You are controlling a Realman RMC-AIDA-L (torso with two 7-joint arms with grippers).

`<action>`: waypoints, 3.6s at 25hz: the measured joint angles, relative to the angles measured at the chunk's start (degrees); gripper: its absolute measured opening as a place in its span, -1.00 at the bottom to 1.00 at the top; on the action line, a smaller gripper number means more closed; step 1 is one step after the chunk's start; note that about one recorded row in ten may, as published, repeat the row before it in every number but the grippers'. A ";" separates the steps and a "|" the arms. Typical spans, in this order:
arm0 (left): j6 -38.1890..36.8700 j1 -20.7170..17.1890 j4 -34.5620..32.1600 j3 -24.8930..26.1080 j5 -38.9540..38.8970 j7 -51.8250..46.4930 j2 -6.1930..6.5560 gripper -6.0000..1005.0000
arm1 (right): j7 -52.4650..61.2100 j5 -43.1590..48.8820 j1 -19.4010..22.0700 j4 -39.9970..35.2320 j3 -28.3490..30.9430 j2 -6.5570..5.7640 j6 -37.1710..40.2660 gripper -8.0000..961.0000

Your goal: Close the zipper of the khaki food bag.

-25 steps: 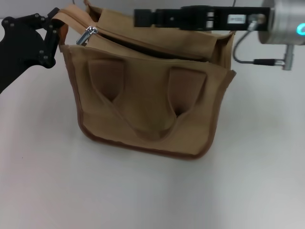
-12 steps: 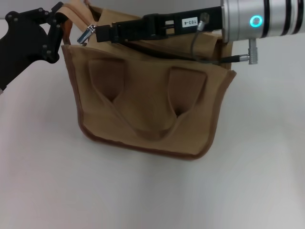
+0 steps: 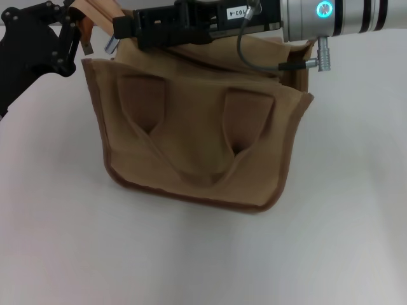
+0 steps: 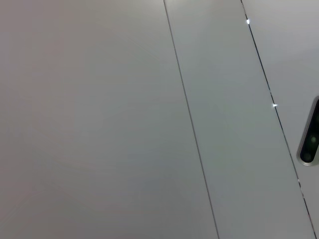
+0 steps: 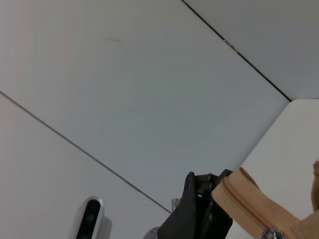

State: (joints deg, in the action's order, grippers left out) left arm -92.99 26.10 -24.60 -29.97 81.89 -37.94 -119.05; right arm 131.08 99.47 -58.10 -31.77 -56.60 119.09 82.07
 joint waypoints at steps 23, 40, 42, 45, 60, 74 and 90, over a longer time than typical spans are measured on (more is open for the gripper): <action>0.91 1.49 1.88 0.39 -0.79 0.14 -0.03 -0.91 | 7.79 1.58 -1.41 -0.90 -2.18 -0.12 -0.62 0.62; -0.59 2.43 1.84 -0.71 -1.67 0.18 -0.03 -0.90 | 9.02 1.53 -0.54 -1.96 -2.29 -0.05 -1.48 0.62; -0.98 2.55 1.84 -0.78 -1.67 0.18 -0.04 -0.90 | 9.02 1.46 -0.55 -1.94 -2.29 -0.04 -1.71 0.62; -1.76 2.83 1.84 -0.80 -1.67 0.21 -0.04 -0.90 | 8.87 1.15 -0.59 -1.80 -2.28 0.03 -2.18 0.62; -4.28 3.30 2.47 -4.30 -3.73 3.11 -0.06 -0.88 | 8.18 0.71 -0.65 -1.70 -2.29 0.30 -3.41 0.62; -3.48 2.86 3.06 -4.11 -7.30 1.48 0.03 -0.87 | 1.43 0.00 -0.87 -3.09 -3.78 0.40 -2.67 0.61; -3.39 2.46 2.80 -4.31 -7.51 0.45 0.16 -0.86 | -7.64 -0.71 1.08 -7.33 -7.31 0.73 -3.84 0.61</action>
State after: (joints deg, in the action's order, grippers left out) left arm -96.38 28.56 -21.81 -34.28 74.38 -37.50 -118.90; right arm 123.44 98.77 -57.01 -39.10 -63.92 119.82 78.22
